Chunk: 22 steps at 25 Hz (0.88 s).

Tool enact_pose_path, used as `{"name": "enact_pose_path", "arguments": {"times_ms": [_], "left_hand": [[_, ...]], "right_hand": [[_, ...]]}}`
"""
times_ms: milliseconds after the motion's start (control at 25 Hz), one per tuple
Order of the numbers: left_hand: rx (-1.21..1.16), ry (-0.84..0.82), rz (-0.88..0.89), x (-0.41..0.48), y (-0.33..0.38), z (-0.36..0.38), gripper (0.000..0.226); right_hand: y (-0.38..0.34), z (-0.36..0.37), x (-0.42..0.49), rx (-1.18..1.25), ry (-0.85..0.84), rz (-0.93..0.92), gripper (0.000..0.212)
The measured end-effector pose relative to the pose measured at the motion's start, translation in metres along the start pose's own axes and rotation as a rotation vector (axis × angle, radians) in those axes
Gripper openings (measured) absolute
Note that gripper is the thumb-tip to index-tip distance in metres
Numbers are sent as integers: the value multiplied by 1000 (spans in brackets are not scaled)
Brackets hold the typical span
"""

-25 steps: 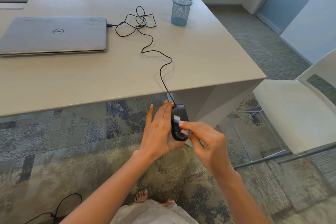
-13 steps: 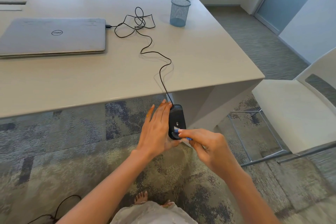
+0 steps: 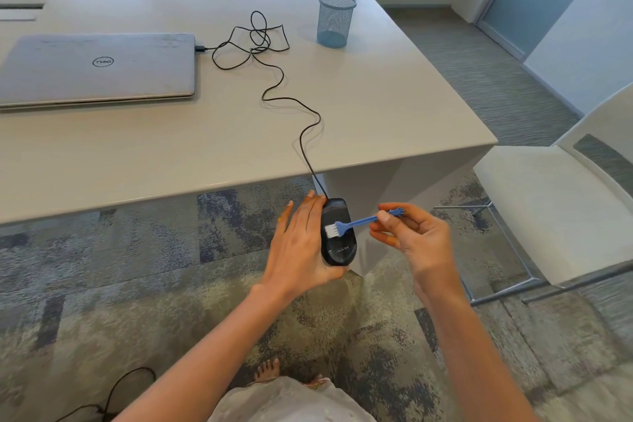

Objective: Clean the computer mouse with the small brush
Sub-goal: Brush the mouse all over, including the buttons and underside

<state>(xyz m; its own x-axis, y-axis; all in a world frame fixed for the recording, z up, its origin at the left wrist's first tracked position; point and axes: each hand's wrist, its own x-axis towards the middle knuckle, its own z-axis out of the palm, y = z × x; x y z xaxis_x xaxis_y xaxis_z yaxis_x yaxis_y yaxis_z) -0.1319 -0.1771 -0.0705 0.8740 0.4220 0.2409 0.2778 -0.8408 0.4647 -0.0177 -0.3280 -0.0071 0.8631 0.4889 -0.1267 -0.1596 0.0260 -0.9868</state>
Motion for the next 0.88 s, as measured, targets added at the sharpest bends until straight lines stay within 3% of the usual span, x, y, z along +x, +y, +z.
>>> {"name": "enact_pose_path", "arguments": {"times_ms": [200,320,400,560,720,880], "left_hand": [[1,13,-15,2,2,-3,113],[3,2,-28,2,3,-3,115],[-3,1,-36,3,5,-3,114],[-5,-2,-50,6,4,-3,115],[-9,-1,-62,8,2,-3,114],[-4,9,-67,9,1,-3,116]], "right_hand": [[-1,-8,5,45,216,5,7],[-3,-12,2,148,102,90,11],[2,-9,-4,61,89,100,11],[3,-18,-8,-134,256,-92,10],[4,-12,-25,-235,87,-98,11],[2,-17,-28,-513,228,-305,32]]}}
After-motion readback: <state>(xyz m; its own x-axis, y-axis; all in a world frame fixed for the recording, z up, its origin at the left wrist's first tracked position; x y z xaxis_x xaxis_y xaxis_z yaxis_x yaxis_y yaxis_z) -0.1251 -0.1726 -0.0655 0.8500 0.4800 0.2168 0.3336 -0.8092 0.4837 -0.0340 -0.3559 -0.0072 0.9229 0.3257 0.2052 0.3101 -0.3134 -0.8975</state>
